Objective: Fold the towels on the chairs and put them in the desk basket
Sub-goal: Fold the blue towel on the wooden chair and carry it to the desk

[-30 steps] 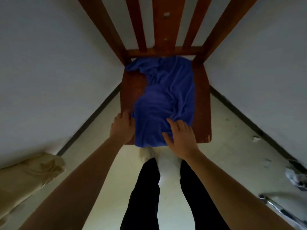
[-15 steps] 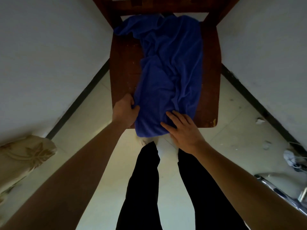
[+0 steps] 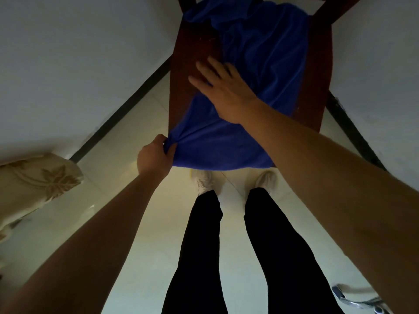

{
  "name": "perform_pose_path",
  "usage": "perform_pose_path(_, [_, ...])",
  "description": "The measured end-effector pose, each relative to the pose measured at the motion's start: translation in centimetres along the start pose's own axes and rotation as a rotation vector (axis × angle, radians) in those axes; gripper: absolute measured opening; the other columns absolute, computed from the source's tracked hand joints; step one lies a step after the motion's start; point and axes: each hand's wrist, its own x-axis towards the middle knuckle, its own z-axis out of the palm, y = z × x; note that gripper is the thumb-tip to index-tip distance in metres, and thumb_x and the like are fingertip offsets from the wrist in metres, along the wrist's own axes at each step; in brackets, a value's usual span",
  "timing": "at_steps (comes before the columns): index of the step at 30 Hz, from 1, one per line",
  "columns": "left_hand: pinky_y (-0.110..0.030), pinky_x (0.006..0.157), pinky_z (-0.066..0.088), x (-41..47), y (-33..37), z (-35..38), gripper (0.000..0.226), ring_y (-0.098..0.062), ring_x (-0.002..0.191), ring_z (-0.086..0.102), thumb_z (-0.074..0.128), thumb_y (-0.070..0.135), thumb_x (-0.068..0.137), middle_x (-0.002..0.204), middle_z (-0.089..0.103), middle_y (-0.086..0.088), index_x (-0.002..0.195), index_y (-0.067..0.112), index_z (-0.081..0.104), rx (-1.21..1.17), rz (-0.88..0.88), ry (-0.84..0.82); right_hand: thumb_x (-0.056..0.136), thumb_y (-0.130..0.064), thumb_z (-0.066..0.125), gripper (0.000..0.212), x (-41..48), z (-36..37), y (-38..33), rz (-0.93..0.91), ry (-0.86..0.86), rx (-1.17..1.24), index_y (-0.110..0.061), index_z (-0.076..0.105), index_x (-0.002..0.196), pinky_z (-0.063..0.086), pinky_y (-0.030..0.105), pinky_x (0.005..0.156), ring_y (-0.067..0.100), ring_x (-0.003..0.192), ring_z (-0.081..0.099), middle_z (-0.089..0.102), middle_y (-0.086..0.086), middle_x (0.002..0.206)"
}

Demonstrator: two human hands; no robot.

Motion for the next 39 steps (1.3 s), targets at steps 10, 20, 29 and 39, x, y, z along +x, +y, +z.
perform_pose_path(10, [-0.047, 0.080, 0.059, -1.4, 2.4, -4.7, 0.023, -0.032, 0.098, 0.066, 0.056, 0.038, 0.097, 0.106, 0.067, -0.011, 0.102, 0.017, 0.062, -0.869, -0.390, -0.169, 0.096, -0.026, 0.059, 0.054, -10.0, 2.7, -2.2, 0.322, 0.165, 0.302, -0.015, 0.041, 0.145, 0.050, 0.047, 0.088, 0.036, 0.111, 0.056, 0.051, 0.017, 0.131])
perform_pose_path(20, [-0.037, 0.081, 0.060, -0.6, 6.2, -6.2, 0.043, -0.024, 0.100, 0.067, 0.071, 0.031, 0.090, 0.114, 0.067, -0.010, 0.123, 0.006, 0.059, -1.161, -0.396, -0.092, 0.069, -0.023, 0.079, 0.063, -14.3, 8.1, -9.5, 0.357, -0.033, 0.196, -0.016, 0.061, 0.130, 0.055, 0.046, 0.074, 0.035, 0.097, 0.060, 0.060, 0.016, 0.119])
perform_pose_path(29, [-0.039, 0.072, 0.060, -5.5, 9.9, -10.1, 0.033, -0.028, 0.098, 0.069, 0.061, 0.012, 0.095, 0.116, 0.067, -0.014, 0.127, 0.009, 0.057, -1.302, -0.462, -0.015, 0.099, -0.021, 0.048, 0.035, -20.4, -3.1, -1.3, 0.646, 0.269, 0.710, -0.014, 0.042, 0.132, 0.050, 0.042, 0.079, 0.036, 0.102, 0.063, 0.056, 0.016, 0.126])
perform_pose_path(39, [-0.036, 0.072, 0.059, -18.4, 20.8, -27.5, 0.029, -0.021, 0.084, 0.063, 0.057, 0.008, 0.097, 0.110, 0.064, -0.013, 0.126, 0.006, 0.058, -1.430, -0.170, 0.172, 0.090, -0.037, 0.060, 0.058, -28.7, -20.1, 1.4, 0.468, 0.345, 0.272, -0.011, 0.040, 0.137, 0.055, 0.042, 0.073, 0.034, 0.088, 0.065, 0.063, 0.014, 0.110])
